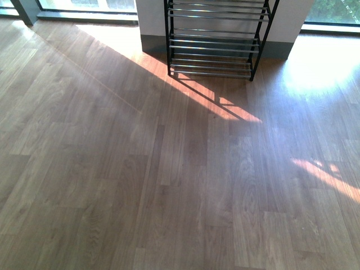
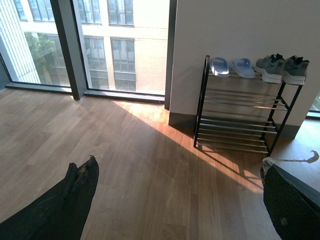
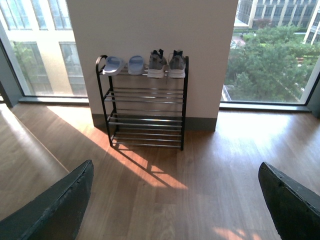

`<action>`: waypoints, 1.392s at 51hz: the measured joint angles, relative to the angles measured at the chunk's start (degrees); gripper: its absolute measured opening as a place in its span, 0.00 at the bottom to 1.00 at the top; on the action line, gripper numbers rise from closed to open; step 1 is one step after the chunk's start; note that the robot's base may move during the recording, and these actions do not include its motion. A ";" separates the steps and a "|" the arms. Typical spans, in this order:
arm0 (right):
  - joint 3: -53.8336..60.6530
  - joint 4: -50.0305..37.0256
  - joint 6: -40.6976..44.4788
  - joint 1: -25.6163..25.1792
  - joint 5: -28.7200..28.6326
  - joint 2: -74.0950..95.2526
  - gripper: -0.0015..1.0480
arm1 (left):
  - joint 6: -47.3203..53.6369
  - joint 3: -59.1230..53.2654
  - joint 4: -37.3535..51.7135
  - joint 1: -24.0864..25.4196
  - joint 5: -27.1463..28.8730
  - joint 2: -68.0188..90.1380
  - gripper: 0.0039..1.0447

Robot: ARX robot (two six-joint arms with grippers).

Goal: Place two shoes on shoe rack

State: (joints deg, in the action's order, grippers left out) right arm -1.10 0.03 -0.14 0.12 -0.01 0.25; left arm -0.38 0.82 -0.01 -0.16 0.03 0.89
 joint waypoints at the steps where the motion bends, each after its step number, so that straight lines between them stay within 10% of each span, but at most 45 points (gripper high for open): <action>1: 0.00 0.00 0.00 0.00 0.00 -0.04 0.91 | 0.00 0.00 0.00 0.00 0.00 0.00 0.91; 71: 0.00 0.00 0.00 0.00 0.02 -0.02 0.91 | 0.11 0.00 0.00 0.00 -0.02 0.00 0.91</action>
State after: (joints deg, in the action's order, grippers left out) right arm -1.10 0.03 -0.14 0.12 0.01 0.23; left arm -0.27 0.82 -0.01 -0.16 0.01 0.89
